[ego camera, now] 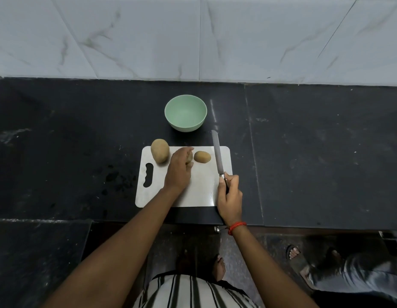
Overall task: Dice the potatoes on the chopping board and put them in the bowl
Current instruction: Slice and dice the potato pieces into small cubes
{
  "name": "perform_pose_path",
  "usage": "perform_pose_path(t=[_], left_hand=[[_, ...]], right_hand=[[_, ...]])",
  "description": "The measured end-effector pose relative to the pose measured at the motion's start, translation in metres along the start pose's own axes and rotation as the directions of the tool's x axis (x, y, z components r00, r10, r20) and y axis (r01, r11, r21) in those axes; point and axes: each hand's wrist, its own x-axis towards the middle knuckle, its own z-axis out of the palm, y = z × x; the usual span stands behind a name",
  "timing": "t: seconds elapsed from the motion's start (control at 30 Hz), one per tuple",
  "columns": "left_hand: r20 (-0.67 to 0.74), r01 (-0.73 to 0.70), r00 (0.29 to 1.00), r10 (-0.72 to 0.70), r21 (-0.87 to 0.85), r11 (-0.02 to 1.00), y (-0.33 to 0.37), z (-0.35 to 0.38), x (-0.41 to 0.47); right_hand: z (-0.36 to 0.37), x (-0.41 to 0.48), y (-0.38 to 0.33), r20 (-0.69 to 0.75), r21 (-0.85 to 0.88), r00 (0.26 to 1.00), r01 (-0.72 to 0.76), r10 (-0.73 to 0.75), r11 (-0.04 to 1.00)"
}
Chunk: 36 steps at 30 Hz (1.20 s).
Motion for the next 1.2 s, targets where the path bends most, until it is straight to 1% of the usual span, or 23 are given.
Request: perform_pose_path(t=[0.03,0.1,0.17,0.23,0.3,0.4,0.47,0.53,0.6,0.7,0.8,0.87,0.93,1.0,1.1,1.2], left_hand=[[0.016,-0.038,0.999,0.038,0.023,0.999,0.001,0.001,0.002],[0.091,-0.181,0.982,0.168,0.157,0.971,0.007,0.006,0.008],[0.196,-0.326,0.942,0.272,0.34,0.882,0.014,0.015,0.015],[0.237,-0.363,0.93,0.281,0.484,0.796,0.021,0.025,0.019],[0.231,-0.365,0.931,0.284,0.529,0.766,0.028,0.032,0.017],[0.239,-0.388,0.921,0.307,0.508,0.769,0.034,0.034,0.009],[0.211,-0.354,0.934,0.289,0.434,0.829,0.033,0.031,0.0],[0.18,-0.271,0.958,0.225,0.304,0.913,0.028,0.024,-0.015],[0.096,-0.177,0.982,0.16,0.206,0.962,0.018,0.015,-0.034],[-0.074,-0.068,0.994,0.086,0.22,0.973,-0.002,0.002,-0.058],[-0.144,0.046,0.989,-0.019,0.187,0.981,-0.008,-0.008,-0.07],[-0.127,0.021,0.992,-0.006,0.114,0.993,-0.007,-0.015,-0.073],[-0.043,-0.091,0.995,0.095,0.076,0.993,-0.011,-0.022,-0.073],[0.052,-0.182,0.983,0.178,0.103,0.978,-0.017,-0.028,-0.076],[0.09,-0.198,0.978,0.187,0.139,0.97,-0.022,-0.03,-0.079],[0.041,-0.177,0.984,0.173,0.162,0.971,-0.02,-0.026,-0.079]], right_hand=[[0.0,0.0,0.0,-0.004,0.005,1.0,-0.003,0.003,1.0],[-0.001,0.0,-0.001,-0.024,0.011,1.0,-0.002,0.002,1.0],[-0.001,0.001,-0.001,-0.045,0.027,0.999,0.002,-0.001,1.0],[-0.001,0.001,-0.002,-0.063,0.054,0.998,-0.007,0.011,0.999],[-0.003,0.004,0.0,-0.078,0.079,0.996,-0.026,0.032,0.997],[-0.004,0.007,0.002,-0.079,0.098,0.995,-0.046,0.054,0.994],[-0.004,0.007,0.002,-0.076,0.096,0.995,-0.054,0.062,0.994],[-0.004,0.007,0.002,-0.065,0.09,0.996,-0.056,0.062,0.994],[-0.004,0.007,0.003,-0.035,0.083,0.998,-0.056,0.059,0.995],[-0.003,0.005,0.004,-0.001,0.061,1.0,-0.027,0.027,0.998],[-0.003,0.004,0.004,0.009,0.048,1.0,-0.001,0.0,0.999],[-0.003,0.004,0.003,0.016,0.048,1.0,0.006,-0.007,0.999],[-0.003,0.004,0.003,0.02,0.042,1.0,0.02,-0.021,0.999],[-0.002,0.003,0.004,0.031,0.03,0.999,0.035,-0.036,0.999],[0.0,0.001,0.006,0.036,-0.019,0.998,0.059,-0.058,0.998],[0.0,0.0,0.006,0.062,-0.08,0.995,0.082,-0.078,0.993]])
